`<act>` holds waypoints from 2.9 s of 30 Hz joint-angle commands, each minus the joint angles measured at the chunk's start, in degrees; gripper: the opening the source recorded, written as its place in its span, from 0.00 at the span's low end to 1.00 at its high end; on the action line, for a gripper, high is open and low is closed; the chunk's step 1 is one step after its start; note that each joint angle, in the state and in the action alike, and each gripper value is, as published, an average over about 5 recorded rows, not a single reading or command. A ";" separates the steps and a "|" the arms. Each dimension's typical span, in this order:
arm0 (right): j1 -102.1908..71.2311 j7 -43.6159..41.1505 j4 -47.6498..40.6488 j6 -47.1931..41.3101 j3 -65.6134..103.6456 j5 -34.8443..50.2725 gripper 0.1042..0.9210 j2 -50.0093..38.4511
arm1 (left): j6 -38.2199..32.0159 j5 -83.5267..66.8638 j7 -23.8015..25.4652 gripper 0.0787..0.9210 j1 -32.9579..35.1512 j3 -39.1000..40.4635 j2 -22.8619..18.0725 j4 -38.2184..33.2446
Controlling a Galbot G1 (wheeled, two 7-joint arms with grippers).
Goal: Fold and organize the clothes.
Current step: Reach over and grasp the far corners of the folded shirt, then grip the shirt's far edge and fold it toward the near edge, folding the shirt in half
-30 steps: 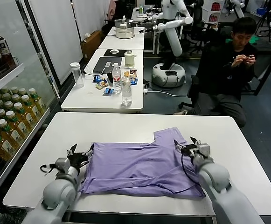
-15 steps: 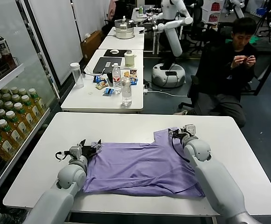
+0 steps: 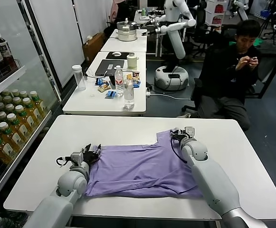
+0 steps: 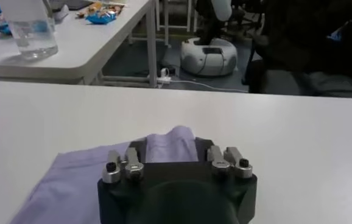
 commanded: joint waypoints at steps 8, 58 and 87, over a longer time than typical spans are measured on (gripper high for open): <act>-2.19 -0.40 5.43 0.84 -0.94 0.50 0.22 -0.94 | -5.02 -3.82 1.43 0.18 3.07 -1.09 1.02 -4.82; -41.87 2.55 51.69 -0.44 20.20 0.57 0.01 -14.55 | 1.83 -1.84 2.53 0.04 23.99 -9.52 5.84 -24.75; -43.27 2.09 53.33 -0.18 18.42 -5.46 0.77 -13.01 | -8.54 19.50 -7.62 0.79 35.18 -7.27 -12.44 -30.43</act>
